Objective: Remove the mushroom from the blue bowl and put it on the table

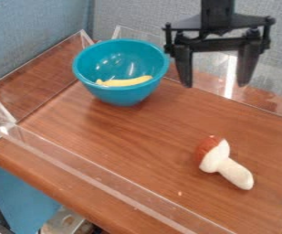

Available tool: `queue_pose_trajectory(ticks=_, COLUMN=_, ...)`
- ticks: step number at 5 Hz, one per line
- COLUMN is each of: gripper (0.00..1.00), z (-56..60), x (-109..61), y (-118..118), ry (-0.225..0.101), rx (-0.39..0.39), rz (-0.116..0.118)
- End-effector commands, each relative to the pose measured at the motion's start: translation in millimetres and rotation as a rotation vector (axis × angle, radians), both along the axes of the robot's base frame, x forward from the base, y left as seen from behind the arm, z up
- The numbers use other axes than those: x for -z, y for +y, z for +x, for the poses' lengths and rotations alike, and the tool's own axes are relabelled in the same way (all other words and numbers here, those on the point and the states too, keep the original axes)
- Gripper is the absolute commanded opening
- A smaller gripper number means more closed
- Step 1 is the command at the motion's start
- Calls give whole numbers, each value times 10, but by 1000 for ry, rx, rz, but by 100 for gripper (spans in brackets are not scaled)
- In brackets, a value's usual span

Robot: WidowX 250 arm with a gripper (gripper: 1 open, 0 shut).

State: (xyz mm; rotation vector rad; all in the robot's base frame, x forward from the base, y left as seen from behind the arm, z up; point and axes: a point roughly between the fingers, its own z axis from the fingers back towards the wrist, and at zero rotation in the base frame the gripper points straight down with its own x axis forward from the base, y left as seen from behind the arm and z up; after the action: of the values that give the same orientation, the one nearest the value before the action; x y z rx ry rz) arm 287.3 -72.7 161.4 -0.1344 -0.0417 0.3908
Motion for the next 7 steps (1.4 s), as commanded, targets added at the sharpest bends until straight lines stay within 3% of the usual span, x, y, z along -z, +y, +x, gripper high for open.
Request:
queue_pose_trajectory(ticks=1, gripper=100, z=-4, x=-55, y=-45, ry=-63, rx=17, rz=17)
queue_pose_trajectory(ticks=2, gripper=100, z=10, x=4, y=-93, ry=-71, rx=25, rz=30)
queue_pose_trajectory(ticks=4, gripper=100, z=92, x=114, y=199, ry=-72, rx=0, rz=52)
queue_pose_trajectory(ticks=7, gripper=100, z=151, x=17, y=-55, ry=-84, rx=66, rz=64)
